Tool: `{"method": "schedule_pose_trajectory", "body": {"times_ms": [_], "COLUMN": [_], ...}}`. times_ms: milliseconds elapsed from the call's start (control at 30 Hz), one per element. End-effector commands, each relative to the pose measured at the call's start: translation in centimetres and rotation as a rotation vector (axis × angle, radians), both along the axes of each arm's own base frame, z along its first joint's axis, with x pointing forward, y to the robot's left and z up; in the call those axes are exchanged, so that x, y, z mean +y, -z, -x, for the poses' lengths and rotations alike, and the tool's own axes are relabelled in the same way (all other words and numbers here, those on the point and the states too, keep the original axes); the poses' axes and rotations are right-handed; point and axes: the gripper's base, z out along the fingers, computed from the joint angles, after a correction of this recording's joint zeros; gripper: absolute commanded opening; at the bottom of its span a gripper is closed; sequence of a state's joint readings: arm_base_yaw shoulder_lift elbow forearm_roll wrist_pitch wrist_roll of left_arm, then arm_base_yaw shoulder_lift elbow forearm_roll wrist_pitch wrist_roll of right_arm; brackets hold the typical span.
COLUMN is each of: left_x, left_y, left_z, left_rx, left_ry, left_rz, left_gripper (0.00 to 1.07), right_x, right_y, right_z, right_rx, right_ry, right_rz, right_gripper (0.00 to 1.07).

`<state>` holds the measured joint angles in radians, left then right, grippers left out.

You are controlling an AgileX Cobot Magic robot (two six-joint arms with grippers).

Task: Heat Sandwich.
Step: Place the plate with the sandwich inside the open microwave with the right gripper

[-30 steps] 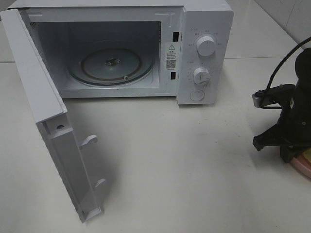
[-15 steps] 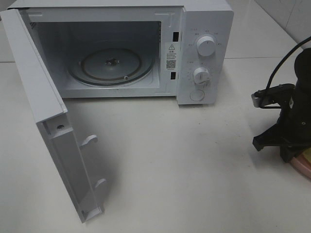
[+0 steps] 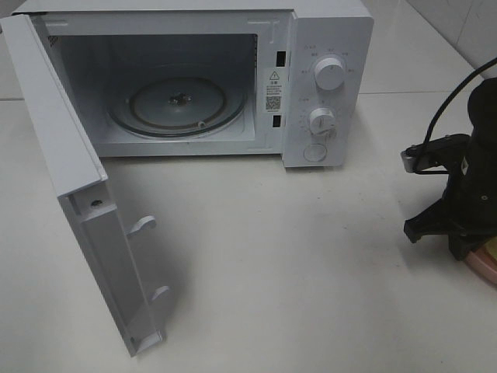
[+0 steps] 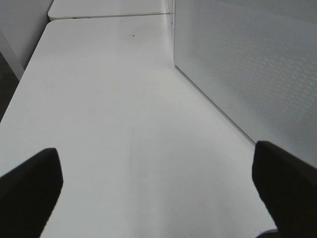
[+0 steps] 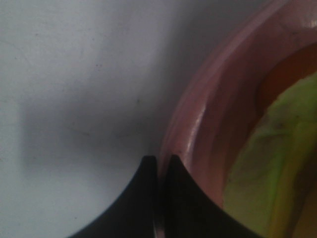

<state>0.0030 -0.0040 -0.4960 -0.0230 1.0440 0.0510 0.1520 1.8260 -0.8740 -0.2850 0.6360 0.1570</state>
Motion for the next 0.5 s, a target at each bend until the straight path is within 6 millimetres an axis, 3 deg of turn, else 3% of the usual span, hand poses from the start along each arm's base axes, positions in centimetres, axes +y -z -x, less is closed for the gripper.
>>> {"method": "schedule_pose_trajectory", "body": {"times_ms": [33, 500], "left_x": [-0.1, -0.1], "left_y": [0.0, 0.0], "left_z": [0.3, 0.3], "left_rx": [-0.033, -0.033], "left_ry": [0.002, 0.002], "left_rz": [0.002, 0.002], "left_gripper": [0.99, 0.99], "right_x": [0.1, 1.9], "right_y": [-0.6, -2.4], "right_z": [0.2, 1.3], "right_rx": [0.001, 0.007], "right_ry": [-0.008, -0.071], "right_rz": [0.043, 0.224], "right_gripper": [0.0, 0.0]}}
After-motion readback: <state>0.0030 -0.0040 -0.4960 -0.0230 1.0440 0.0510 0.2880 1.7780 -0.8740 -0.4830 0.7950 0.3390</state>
